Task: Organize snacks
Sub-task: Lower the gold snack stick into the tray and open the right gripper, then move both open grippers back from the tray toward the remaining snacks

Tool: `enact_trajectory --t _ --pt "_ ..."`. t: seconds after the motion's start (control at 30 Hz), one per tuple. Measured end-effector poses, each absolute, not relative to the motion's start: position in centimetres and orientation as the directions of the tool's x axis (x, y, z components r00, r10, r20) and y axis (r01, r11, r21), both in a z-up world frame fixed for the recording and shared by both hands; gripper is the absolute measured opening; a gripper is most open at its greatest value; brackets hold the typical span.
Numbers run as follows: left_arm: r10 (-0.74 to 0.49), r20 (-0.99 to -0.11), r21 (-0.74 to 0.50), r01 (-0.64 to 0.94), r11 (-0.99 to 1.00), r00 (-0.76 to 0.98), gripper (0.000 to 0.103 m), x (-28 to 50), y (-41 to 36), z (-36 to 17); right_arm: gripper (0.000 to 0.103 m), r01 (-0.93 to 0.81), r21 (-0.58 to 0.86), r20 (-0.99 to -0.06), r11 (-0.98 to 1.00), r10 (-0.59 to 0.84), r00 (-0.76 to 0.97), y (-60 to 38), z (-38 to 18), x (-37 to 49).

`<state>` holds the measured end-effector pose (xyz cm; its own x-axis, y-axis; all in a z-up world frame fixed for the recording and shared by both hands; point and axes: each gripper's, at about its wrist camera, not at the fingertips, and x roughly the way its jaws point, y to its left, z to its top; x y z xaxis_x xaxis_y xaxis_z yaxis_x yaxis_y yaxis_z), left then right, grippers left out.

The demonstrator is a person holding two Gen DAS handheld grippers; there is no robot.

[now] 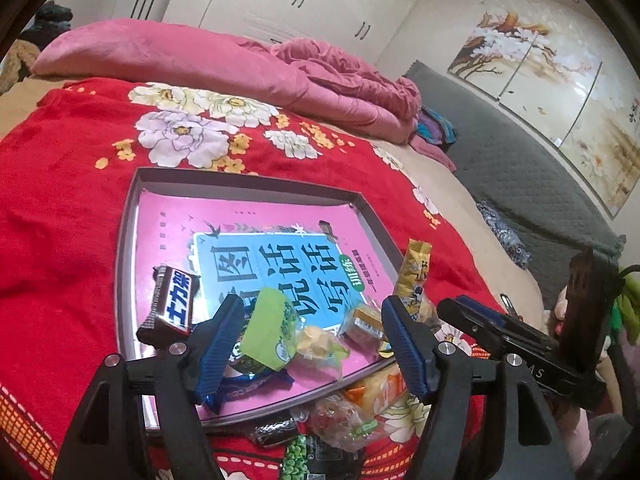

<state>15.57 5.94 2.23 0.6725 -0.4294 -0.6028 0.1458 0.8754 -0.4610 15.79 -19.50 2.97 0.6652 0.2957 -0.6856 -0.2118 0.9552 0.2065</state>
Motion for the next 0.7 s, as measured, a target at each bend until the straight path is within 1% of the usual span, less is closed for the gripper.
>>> enact_trajectory --t 0.43,0.7 --pt "-0.396 -0.584 -0.472 0.1 0.876 0.708 0.074 14.4 8.3 2.9 0.057 -0.222 0.211 -0.671 0.952 0.307 0.675 -19.6 3.7 14.8" --pt "-0.381 -0.595 -0.459 0.09 0.884 0.708 0.074 13.4 8.8 2.7 0.058 -0.237 0.211 -0.659 0.948 0.317 0.682 -19.3 4.4 14.0"
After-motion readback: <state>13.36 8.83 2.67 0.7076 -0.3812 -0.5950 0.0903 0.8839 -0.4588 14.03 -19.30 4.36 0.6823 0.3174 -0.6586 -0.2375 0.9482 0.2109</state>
